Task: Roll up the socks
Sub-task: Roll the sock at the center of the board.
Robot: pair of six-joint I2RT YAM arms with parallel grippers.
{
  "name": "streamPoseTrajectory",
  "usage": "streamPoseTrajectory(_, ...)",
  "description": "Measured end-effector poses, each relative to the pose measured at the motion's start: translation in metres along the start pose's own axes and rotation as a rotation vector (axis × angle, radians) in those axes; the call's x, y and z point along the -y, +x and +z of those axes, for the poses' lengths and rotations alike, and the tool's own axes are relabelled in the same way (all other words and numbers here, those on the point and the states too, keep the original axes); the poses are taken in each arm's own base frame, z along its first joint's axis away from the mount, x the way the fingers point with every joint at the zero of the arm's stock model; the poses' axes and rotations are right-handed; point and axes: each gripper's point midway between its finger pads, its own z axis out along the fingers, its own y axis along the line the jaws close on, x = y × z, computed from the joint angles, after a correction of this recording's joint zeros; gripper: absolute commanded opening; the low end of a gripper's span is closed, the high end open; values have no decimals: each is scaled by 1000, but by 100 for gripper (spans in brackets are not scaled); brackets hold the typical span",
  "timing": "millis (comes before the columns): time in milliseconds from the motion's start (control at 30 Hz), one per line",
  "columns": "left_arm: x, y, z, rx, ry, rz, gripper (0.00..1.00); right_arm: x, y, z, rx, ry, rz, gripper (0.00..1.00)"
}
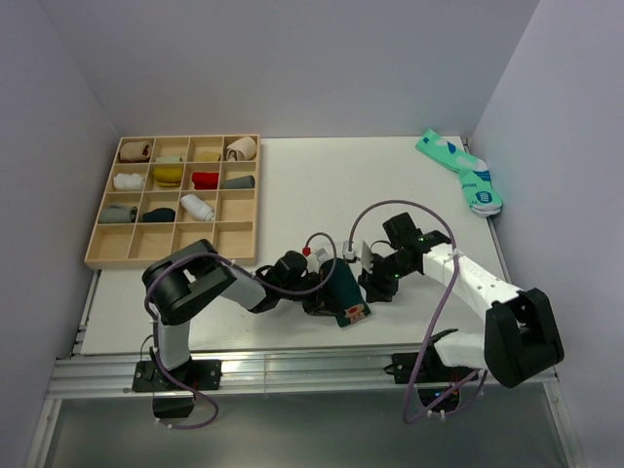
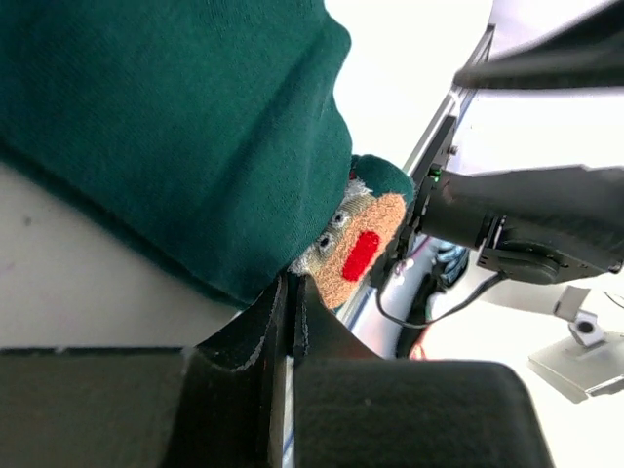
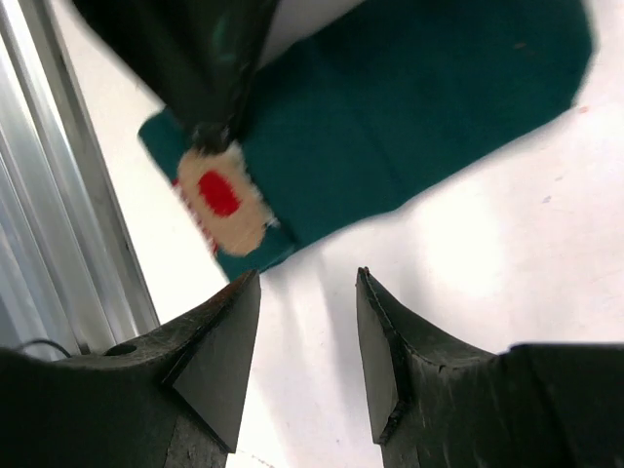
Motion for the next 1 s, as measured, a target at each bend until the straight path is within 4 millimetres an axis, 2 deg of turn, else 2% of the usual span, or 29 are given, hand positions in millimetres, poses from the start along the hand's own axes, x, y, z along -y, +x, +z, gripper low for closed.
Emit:
streamPoseTrajectory(167, 5, -7, 2, -75, -52, -51, 0, -13, 14, 0, 4, -4, -104, 51)
streamPoseTrajectory(500, 5, -19, 3, -179, -149, -110, 0, -28, 14, -4, 59, -20, -274, 49)
streamPoseTrajectory(867, 2, -17, 6, -250, -165, -156, 1, -60, 19, 19, 28, -81, -398, 47)
streamPoseTrajectory(1000, 2, -16, 7, -262, -158, -161, 0, -60, 18, 26, 11, -61, -427, 43)
